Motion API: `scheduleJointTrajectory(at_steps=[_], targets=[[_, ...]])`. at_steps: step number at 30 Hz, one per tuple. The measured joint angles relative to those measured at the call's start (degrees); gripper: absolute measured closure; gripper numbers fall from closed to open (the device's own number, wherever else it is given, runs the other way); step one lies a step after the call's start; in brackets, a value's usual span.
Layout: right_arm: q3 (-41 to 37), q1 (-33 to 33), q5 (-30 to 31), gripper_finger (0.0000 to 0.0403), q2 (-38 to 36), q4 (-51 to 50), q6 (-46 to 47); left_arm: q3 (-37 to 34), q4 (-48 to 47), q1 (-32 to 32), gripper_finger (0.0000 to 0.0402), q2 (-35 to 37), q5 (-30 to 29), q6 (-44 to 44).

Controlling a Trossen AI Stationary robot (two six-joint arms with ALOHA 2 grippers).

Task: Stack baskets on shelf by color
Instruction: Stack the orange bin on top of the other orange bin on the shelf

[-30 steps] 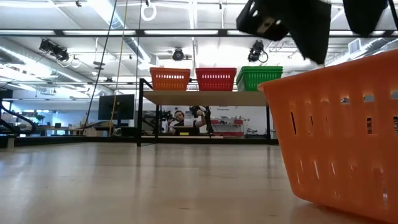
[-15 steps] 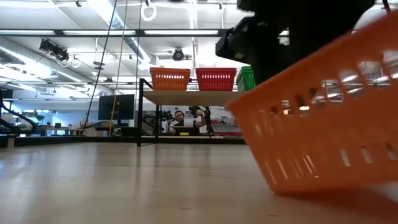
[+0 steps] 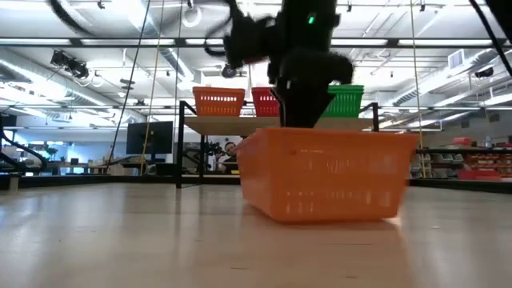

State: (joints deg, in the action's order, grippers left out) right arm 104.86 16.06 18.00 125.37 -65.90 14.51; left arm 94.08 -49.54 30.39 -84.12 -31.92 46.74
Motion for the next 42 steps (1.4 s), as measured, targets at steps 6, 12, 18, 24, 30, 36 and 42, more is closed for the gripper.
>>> scheduleJointTrajectory(at_steps=[6, 12, 18, 24, 30, 36, 42], targets=[[0.0, -3.6, -5.8, 0.0251, -6.2, -2.9, 0.6, 0.0, -0.3, 0.0, 0.023, 0.0, 0.0, 0.0], [0.3, -2.1, -19.3, 0.0256, -15.3, 3.5, 1.3, 0.0, -0.4, -0.3, 0.023, 0.0, -0.9, 0.0], [0.2, 3.3, -17.5, 0.0256, -15.9, 5.6, 2.0, 0.0, -0.2, -0.3, 0.023, 0.0, -3.4, 0.0], [-0.9, 7.5, -16.4, 0.0237, -13.1, 6.9, 2.4, 0.0, 1.3, -0.3, 0.023, 0.0, -3.4, 0.0], [-6.0, 9.3, -17.0, 0.0192, -12.9, 9.2, 6.7, 0.0, 2.9, -0.3, 0.0228, 0.0, -3.5, 0.0], [-13.2, 10.5, -19.4, 0.0157, -12.9, 13.3, 10.2, 0.0, 9.1, -0.3, 0.0229, 0.2, -3.5, -4.4], [-16.7, 11.6, -19.5, 0.0155, -12.9, 19.2, 10.1, 0.0, 15.0, -0.3, 0.023, 0.2, -3.4, -9.8]])
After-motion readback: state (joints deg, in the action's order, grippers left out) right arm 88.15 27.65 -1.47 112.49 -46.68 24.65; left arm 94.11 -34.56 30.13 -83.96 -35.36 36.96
